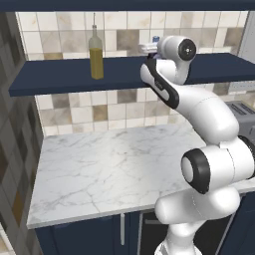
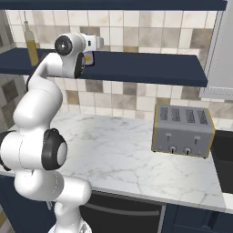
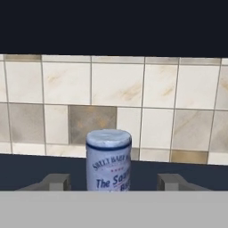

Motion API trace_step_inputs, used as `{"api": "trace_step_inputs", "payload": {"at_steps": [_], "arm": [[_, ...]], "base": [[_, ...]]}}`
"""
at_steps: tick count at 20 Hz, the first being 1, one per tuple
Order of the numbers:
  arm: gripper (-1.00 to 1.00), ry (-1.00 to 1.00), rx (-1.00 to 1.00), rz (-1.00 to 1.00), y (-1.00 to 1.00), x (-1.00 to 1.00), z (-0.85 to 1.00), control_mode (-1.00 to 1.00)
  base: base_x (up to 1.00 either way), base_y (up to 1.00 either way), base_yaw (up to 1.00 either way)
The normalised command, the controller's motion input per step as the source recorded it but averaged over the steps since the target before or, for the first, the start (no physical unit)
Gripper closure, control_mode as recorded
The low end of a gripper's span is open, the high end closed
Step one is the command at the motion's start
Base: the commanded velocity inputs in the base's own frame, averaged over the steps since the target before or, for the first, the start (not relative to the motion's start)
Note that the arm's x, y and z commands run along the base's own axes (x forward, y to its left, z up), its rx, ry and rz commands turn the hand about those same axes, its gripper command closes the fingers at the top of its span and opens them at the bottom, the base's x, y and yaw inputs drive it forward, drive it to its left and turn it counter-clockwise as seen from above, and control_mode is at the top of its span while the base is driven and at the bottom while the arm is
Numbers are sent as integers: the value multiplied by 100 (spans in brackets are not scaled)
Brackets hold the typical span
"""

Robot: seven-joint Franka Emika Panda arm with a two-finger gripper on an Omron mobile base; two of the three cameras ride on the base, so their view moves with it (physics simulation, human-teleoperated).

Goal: Take 2 condiments from the cabinet and move them on the counter near the stove.Make sure the condiments are lined up with each other, next to each other.

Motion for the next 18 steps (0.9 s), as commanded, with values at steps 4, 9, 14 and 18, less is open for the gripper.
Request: {"api": "trace_step_inputs", "payload": {"at_steps": [4,9,14,18], "arm": [[100,0,0,0,0,0,-2,-100],[100,-2,0,0,0,0,0,-100],[100,-5,0,0,0,-19,0,-100],[100,-5,0,0,0,-71,0,-100]], "base": [[0,0,0],[0,0,0],[0,0,0],[0,0,0]]}}
